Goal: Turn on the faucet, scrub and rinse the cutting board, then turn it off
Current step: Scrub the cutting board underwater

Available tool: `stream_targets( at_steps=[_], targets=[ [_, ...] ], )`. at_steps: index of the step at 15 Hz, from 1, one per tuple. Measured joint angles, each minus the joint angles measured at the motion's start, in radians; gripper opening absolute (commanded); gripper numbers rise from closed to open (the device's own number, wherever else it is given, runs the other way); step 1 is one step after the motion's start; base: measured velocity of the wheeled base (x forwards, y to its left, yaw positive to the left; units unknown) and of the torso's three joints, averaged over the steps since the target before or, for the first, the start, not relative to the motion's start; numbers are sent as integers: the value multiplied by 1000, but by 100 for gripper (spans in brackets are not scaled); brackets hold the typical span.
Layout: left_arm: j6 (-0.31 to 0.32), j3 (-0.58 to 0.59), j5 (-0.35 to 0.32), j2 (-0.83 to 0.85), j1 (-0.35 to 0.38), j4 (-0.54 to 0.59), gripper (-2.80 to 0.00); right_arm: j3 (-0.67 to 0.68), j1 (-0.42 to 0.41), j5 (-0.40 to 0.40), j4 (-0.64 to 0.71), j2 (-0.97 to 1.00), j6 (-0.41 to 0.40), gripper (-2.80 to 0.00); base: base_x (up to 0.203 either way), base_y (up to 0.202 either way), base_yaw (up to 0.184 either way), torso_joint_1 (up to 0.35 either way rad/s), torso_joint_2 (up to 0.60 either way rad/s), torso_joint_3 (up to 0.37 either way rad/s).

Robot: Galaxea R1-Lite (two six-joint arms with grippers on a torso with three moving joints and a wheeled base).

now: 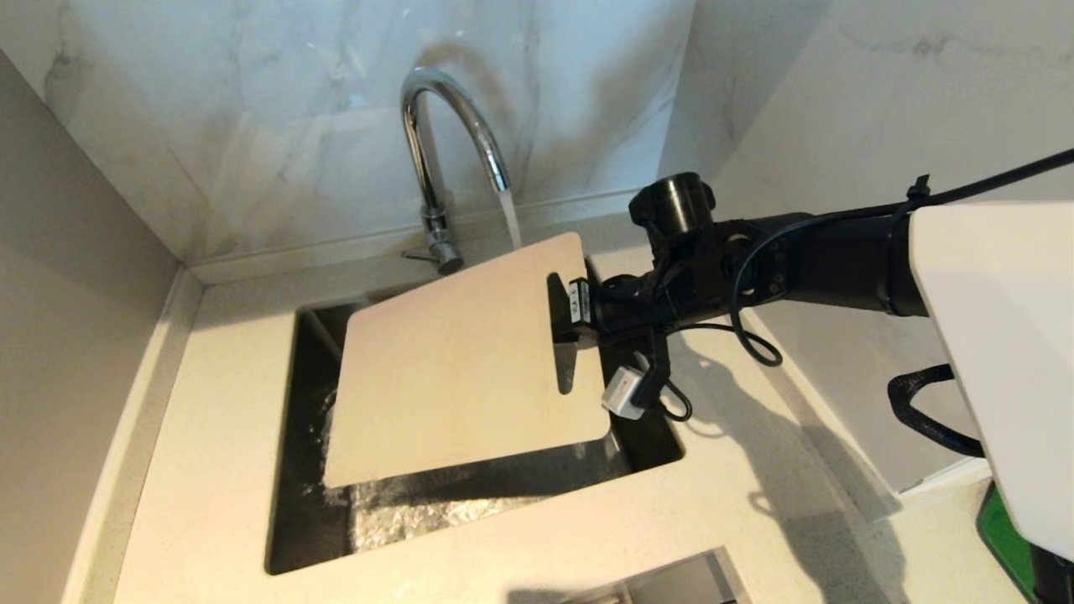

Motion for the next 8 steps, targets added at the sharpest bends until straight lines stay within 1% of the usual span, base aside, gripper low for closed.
stream_targets(
  at_steps=[8],
  targets=[
    [0,0,0,0,0,0,-280,189,15,2,-6,-131,0,-280,0,0,0,0,0,0]
  ],
)
